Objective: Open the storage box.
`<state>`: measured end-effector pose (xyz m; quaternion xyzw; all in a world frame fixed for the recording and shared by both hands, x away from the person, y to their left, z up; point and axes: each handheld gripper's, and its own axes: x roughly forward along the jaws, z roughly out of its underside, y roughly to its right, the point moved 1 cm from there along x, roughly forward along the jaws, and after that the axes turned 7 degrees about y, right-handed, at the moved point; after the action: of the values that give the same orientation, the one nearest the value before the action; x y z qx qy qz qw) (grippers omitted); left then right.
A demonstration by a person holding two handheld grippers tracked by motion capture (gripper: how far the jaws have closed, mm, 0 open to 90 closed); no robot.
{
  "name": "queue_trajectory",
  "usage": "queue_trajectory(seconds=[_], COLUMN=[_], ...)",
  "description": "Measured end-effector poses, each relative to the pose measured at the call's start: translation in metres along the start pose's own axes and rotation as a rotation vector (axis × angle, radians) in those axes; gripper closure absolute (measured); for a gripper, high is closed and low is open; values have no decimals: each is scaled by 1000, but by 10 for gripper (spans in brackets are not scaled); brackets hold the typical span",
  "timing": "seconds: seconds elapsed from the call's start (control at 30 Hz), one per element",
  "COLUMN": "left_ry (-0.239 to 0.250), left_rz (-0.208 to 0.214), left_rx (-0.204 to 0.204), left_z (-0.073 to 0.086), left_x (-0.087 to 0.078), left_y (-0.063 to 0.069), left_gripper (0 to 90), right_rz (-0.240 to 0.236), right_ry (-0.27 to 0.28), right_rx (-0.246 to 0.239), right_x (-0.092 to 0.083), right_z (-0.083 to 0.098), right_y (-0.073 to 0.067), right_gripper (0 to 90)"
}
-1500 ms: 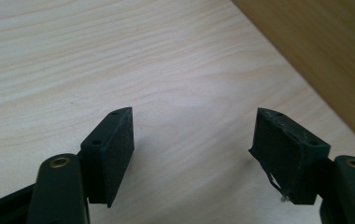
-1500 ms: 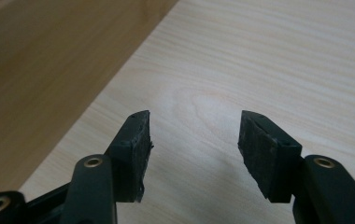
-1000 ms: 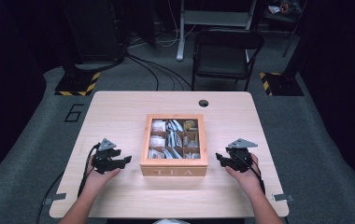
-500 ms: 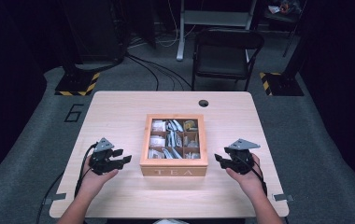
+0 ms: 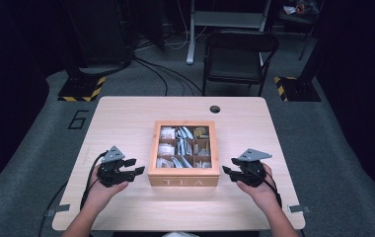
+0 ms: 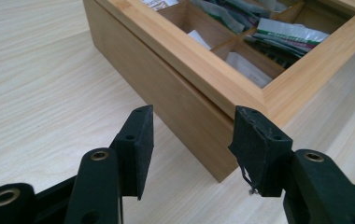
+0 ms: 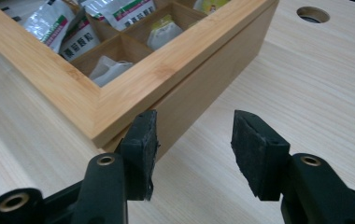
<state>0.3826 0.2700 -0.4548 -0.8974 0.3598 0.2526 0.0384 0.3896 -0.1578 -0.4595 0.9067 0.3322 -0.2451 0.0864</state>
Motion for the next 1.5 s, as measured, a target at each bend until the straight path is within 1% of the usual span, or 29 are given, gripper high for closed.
queue_trajectory(seconds=[0.03, 0.07, 0.2, 0.33, 0.43, 0.53, 0.63, 0.67, 0.7, 0.73, 0.77, 0.83, 0.9, 0.97, 1.0, 1.13, 1.17, 1.2, 1.3, 1.33, 1.4, 1.47, 1.5], left_ry=[0, 3, 8, -3, -6, -15, -17, -13, -12, -12, -8, -18, -19, -18, -18, -22, -22, -27, -31, -27, -22, -16, -18], left_rz=[0, 11, 24, 40, 35, 31, 39, 37, 37, 37, 36, 38, 37, 38, 39, 45, 45, 42, 45, 48, 46, 43, 49], left_rx=[0, 3, 10, 13, 16, 21, 14, 15, 15, 15, 12, 19, 19, 16, 15, 13, 13, 22, 18, 20, 26, 23, 22], left_z=[0, -1, -3, -2, -2, -1, 0, 0, 0, 0, 0, 1, 1, 1, 1, 1, 1, 1, 0, -1, -3, -4, -5], left_x=[0, -1, -1, 3, 3, 4, 4, 4, 4, 4, 5, 5, 5, 5, 5, 5, 5, 6, 6, 6, 5, 5, 5], left_y=[0, 3, 7, 10, 10, 9, 9, 9, 9, 9, 9, 9, 9, 9, 8, 8, 8, 8, 7, 6, 6, 6, 5], left_gripper=[489, 491, 494, 494, 497, 501, 514, 514, 516, 516, 516, 518, 518, 517, 516, 529, 534, 537, 529, 520, 517, 515, 515], right_rz=[0, -4, 2, -8, -9, -10, -34, -34, -47, -47, -56, -77, -80, -83, -100, -97, -97, -100, -102, -102, -111, -114, -114], right_ry=[0, -4, -7, 2, 0, -2, 3, 3, -3, -3, 1, -4, -7, -10, -4, -3, -3, 0, 2, 4, 10, 9, 10], right_rx=[0, -8, -3, -4, -11, -4, -18, -18, -21, -21, -25, -32, -38, -32, -30, -11, -11, -16, -21, -13, -17, -22, -16], right_x=[0, 0, 1, 0, -1, 0, -2, -2, -3, -3, -3, -3, -3, -3, -3, -3, -3, -3, -3, -4, -6, -7, -7], right_z=[0, 0, 0, -1, -1, -1, -2, -2, -3, -3, -3, -3, -3, -2, -2, -1, -1, -1, 0, 0, 0, 1, 1], right_y=[0, -2, -4, -3, -3, -5, -6, -6, -7, -7, -8, -10, -10, -10, -8, -8, -8, -8, -8, -10, -10, -11, -11], right_gripper=[499, 494, 490, 490, 489, 489, 491, 491, 494, 494, 495, 509, 509, 511, 512, 513, 513, 515, 521, 520, 519, 519, 518])
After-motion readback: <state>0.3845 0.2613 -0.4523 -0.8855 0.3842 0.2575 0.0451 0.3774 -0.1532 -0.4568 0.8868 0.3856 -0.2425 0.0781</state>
